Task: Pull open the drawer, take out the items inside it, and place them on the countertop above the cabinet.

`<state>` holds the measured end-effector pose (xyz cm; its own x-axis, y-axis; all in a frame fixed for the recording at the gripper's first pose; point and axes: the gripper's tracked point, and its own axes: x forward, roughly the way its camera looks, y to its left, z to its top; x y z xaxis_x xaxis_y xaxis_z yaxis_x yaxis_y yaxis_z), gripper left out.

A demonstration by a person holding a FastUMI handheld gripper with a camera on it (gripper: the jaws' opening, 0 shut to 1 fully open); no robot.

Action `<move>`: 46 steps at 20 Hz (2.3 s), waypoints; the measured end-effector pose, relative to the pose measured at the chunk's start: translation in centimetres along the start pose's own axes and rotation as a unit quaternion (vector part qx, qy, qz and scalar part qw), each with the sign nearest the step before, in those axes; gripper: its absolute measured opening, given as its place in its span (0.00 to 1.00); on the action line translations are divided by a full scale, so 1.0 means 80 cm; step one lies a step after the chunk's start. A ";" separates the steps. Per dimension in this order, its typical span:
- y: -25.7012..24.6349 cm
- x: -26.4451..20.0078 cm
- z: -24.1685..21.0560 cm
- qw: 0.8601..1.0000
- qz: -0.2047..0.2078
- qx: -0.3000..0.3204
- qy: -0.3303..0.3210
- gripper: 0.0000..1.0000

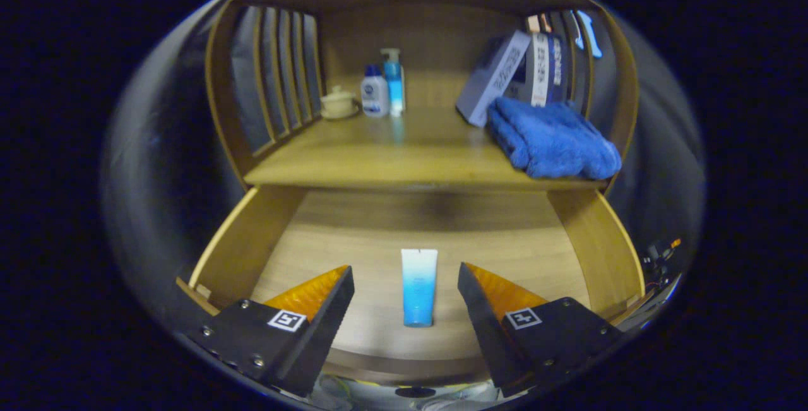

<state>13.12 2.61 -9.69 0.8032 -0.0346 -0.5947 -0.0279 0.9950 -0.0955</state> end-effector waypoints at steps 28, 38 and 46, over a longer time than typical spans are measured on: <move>0.012 -0.017 0.017 0.988 0.056 0.134 0.054 0.32; -0.013 -0.105 0.205 0.970 0.019 0.131 -0.202 0.32; 0.014 -0.026 0.257 0.970 -0.015 0.045 -0.239 0.32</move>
<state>23.65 5.72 7.81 0.9875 -0.0371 -0.1531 0.0337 0.9991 -0.0246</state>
